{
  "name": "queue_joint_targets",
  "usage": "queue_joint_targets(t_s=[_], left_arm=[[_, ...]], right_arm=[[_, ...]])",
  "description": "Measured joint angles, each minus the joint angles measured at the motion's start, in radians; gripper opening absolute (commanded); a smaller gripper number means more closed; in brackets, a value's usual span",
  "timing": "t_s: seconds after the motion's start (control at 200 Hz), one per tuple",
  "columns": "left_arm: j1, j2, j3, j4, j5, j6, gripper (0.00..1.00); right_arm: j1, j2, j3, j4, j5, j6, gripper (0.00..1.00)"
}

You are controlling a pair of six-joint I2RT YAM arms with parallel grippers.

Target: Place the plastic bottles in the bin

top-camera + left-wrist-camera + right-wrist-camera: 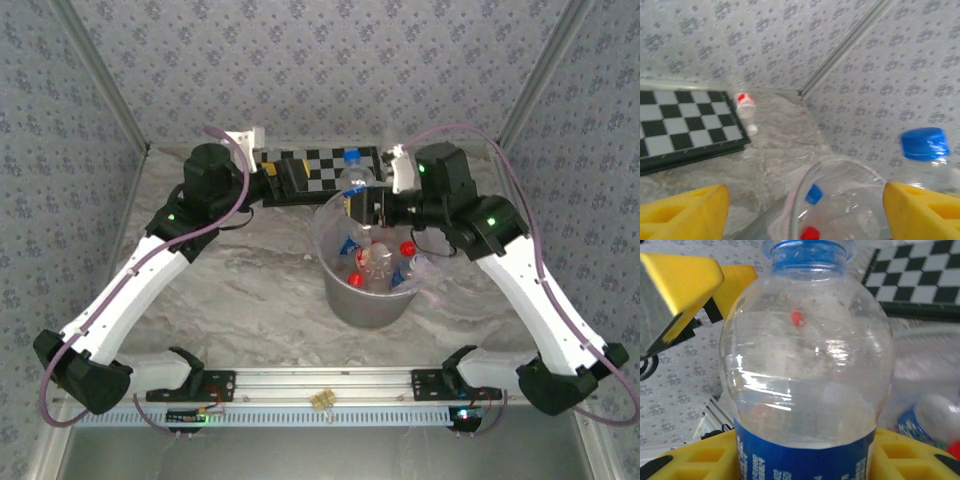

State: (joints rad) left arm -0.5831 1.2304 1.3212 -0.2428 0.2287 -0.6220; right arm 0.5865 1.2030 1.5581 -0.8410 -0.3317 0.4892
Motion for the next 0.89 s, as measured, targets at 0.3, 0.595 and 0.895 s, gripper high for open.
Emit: queue_joint_targets(t_s=[0.3, 0.595, 0.895], left_arm=[[-0.003, 0.001, -0.148, -0.024, -0.021, 0.001, 0.77], [-0.013, 0.001, -0.149, -0.011, -0.02, 0.001, 0.77], [-0.019, 0.004, -0.149, -0.001, -0.019, 0.001, 0.76]], right_arm=[[0.068, -0.064, -0.21, -0.002, 0.182, 0.216, 0.4], [0.123, -0.079, -0.246, 0.058, 0.243, 0.289, 0.66], [0.092, -0.098, -0.168, -0.019, 0.257, 0.211, 0.42]])
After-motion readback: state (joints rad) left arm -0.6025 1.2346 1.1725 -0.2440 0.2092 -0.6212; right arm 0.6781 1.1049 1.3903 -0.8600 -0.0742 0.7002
